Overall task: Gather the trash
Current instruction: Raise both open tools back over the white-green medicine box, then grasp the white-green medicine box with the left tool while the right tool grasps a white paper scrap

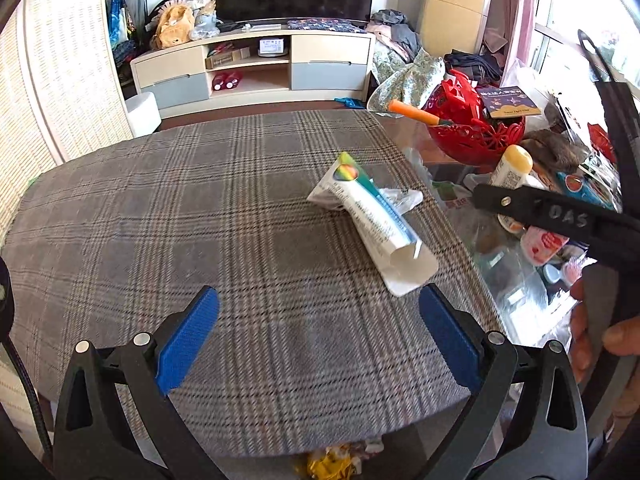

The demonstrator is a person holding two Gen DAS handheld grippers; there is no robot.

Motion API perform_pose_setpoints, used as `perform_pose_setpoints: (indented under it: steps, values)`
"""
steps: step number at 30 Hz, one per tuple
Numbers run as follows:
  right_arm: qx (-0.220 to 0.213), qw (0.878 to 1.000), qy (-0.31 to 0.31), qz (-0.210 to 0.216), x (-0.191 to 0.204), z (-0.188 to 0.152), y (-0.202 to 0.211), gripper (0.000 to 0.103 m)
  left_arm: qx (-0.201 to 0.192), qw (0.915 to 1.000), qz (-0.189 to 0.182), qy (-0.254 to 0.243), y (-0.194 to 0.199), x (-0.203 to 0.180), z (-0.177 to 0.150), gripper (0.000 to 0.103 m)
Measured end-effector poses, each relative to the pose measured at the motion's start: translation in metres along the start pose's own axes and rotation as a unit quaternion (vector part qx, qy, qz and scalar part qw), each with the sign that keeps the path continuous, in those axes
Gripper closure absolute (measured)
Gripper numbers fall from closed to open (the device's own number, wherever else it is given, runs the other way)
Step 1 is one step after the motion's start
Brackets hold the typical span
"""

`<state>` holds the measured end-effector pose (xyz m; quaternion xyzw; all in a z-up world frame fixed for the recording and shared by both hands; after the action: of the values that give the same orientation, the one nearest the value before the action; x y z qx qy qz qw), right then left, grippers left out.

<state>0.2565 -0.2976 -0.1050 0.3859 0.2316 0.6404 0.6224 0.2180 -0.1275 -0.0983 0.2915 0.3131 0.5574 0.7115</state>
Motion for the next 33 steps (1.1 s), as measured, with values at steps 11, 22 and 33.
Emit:
perform_pose_setpoints:
  steps: [11,22,33]
  values:
    - [0.006,0.999,-0.040,-0.004,-0.035,0.024,-0.040,0.035,0.021,0.9998,0.007,0.001,-0.083,-0.048,0.029,0.008]
    - [0.018,0.999,-0.033,0.008,-0.030,0.029,-0.068,0.035,0.067,0.9976,-0.015,-0.008,-0.124,-0.045,0.024,0.061]
    - [0.035,0.999,-0.002,0.033,0.022,0.024,-0.104,0.027,0.021,0.9987,0.045,-0.009,-0.089,0.033,0.042,0.064]
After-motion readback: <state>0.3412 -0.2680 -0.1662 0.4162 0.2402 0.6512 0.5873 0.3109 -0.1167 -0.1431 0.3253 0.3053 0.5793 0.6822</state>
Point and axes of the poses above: each gripper's, at about its wrist camera, not at the fingertips, and y roughly against the way its jaws point, x to its left, z to its top, the point moved 7 cm from there along -y, roughly the way its jaws point, and after that the axes turned 6 degrees about y, right-handed, at the moved point
